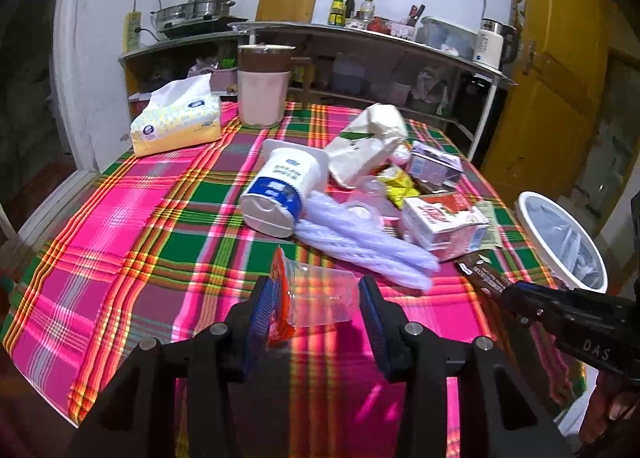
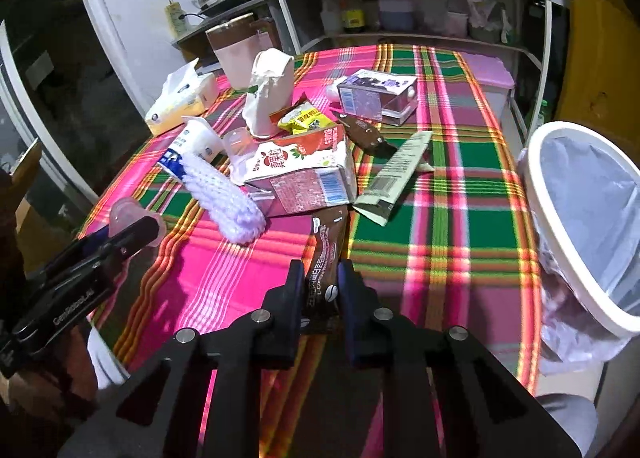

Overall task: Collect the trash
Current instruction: 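Carry the cup with the left tool while the right tool carries the wrapper to the white bin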

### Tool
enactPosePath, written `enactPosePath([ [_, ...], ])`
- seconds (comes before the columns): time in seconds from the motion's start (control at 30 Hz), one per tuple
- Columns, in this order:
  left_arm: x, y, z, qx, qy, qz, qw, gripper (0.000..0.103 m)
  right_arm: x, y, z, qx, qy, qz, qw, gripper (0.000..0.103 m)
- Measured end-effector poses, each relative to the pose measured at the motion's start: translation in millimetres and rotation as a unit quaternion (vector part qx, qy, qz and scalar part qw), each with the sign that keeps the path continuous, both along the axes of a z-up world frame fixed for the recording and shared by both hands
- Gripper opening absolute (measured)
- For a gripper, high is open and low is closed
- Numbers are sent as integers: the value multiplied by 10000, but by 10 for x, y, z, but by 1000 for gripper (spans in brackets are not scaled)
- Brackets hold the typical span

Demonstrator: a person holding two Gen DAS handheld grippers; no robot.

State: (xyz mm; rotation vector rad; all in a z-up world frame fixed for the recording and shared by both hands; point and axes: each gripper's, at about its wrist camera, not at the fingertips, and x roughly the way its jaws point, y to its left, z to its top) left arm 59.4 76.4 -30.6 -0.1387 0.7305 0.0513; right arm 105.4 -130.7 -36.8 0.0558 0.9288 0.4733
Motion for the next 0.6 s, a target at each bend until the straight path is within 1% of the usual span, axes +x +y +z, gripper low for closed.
enactPosePath([
  [0.17,-80,-149,106,-8,-115,-195,9997,44,-141,-163,77,93,-88,-75,9999,17],
  [0.33,-122,-350,230,-52,-273,-494,9984,44,-239,-331,181,269,-225,-200,9992,17],
  [0.6,-20,-755,372,-98,-412,-1087,9932,44,-268,-629,301,482,-437,-420,9970,17],
])
